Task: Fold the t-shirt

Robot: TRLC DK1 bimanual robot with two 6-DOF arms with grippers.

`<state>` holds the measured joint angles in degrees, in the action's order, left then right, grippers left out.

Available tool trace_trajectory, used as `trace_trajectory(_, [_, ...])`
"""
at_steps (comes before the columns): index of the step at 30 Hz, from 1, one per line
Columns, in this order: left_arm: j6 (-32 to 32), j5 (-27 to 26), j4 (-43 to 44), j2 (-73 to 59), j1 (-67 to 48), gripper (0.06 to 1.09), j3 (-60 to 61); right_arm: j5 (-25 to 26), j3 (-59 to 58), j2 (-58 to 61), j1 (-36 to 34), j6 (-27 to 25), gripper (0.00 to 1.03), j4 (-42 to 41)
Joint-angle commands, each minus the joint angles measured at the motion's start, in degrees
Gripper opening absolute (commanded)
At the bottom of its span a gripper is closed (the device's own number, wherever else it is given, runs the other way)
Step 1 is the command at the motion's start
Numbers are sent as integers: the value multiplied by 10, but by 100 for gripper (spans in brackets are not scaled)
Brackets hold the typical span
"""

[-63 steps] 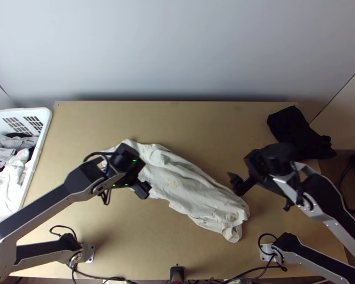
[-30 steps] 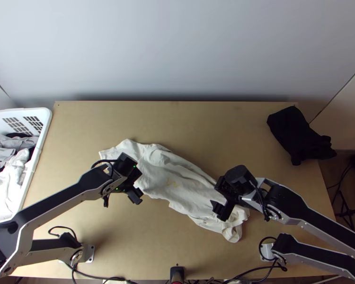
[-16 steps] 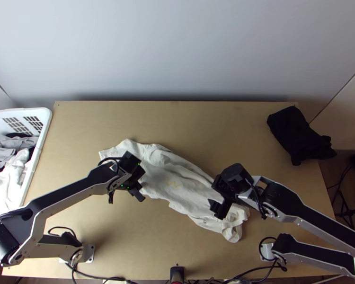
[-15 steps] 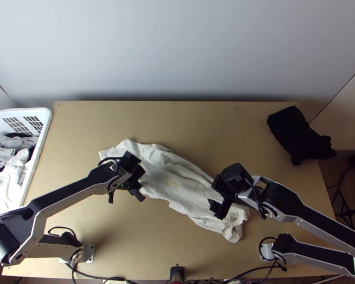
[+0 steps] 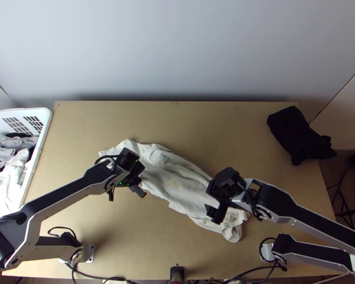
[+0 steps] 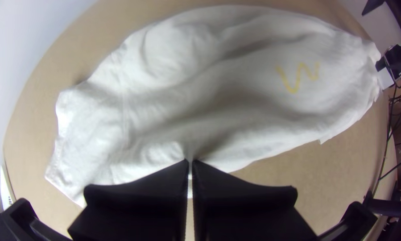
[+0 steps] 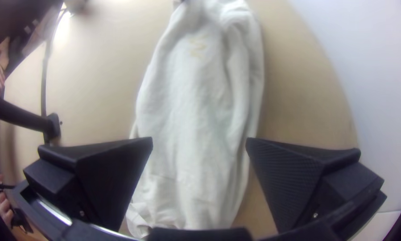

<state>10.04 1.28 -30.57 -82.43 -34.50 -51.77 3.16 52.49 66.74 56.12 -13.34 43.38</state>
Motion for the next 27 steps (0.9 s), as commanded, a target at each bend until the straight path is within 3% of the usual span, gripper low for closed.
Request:
trace_trajectory(1, [-4, 0, -26, 37, 11, 9, -25, 1, -50, 6, 44, -39, 97, -4])
trace_trajectory(4, [-3, 0, -31, 47, 20, 9, -29, 1, -56, 17, 45, -41, 93, -39])
trace_trajectory(17, [-3, -12, -40, 55, 30, 9, -32, 1, -77, 71, 51, -48, 90, -96])
trace_trajectory(21, [-3, -13, -41, 56, 31, 9, -36, 1, -77, 98, 50, -53, 71, -99])
trace_trajectory(23, [-3, -13, -43, 56, 31, 9, -40, 1, -77, 103, 50, -64, 48, -99])
trace_trajectory(26, [-4, -15, -49, 60, 31, 9, -47, 1, -64, 103, 44, -76, 6, -99])
trace_trajectory(27, [-4, -15, -52, 61, 31, 9, -51, 1, -58, 102, 38, -76, 3, -98])
